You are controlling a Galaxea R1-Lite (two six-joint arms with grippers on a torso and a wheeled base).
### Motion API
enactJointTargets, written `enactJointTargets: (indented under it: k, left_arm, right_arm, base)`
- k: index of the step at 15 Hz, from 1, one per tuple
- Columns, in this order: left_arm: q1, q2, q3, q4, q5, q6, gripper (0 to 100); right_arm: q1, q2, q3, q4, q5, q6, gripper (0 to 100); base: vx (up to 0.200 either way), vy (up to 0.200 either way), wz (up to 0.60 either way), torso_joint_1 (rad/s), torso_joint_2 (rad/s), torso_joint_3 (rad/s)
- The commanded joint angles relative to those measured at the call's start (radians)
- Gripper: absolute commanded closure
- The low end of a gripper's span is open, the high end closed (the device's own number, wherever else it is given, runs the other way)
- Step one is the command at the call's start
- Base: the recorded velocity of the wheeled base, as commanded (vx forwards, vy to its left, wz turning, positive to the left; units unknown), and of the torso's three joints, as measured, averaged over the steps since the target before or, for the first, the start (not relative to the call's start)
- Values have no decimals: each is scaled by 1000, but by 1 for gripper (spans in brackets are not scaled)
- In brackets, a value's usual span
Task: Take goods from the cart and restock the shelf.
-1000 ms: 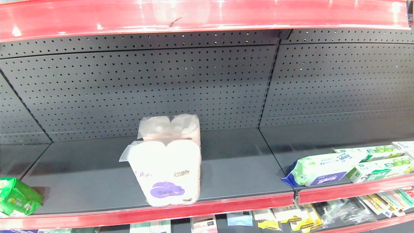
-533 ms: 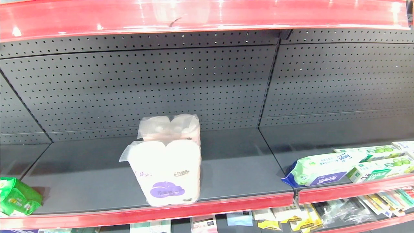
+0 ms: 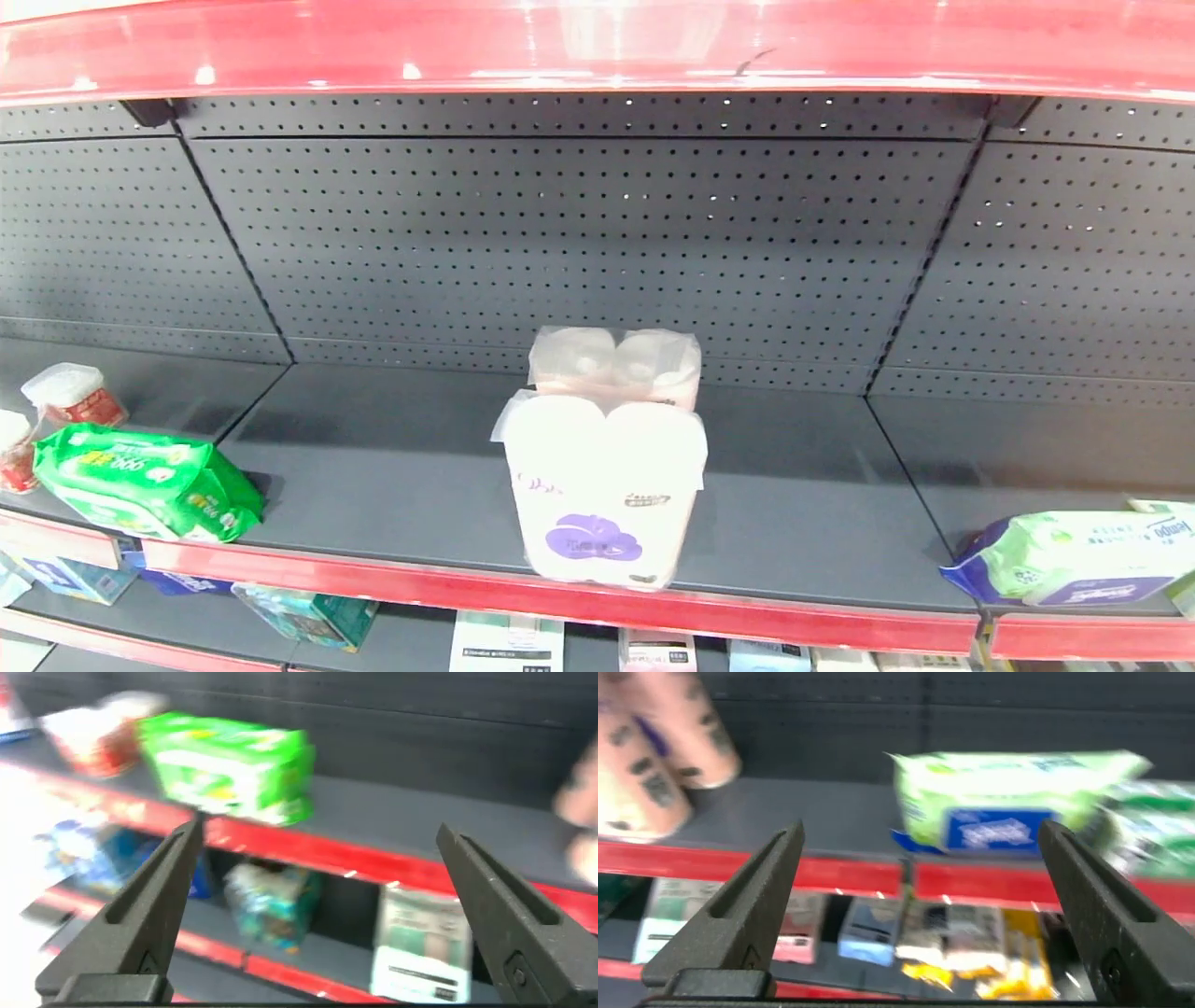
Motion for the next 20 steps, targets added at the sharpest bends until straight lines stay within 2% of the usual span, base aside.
enactJointTargets:
  k: [1,2,7,20]
  left_arm:
    - [1,2,0,1,0,0,0]
    - [1,2,0,1,0,0,0]
    - [1,2,2,1,0,0,0]
    - [1,2,0,1,0,0,0]
  right_arm:
    - [0,1,0,-3,0,0,0]
    - [0,1,0,-1,0,0,0]
    - [0,1,0,-1,0,-1,0]
    - [0,1,0,-1,0,2,0]
  base:
    - [0,0,0,0,0,0]
    - [0,0,0,0,0,0]
    - [-200,0,0,5,7,3]
    - [0,0,0,0,0,0]
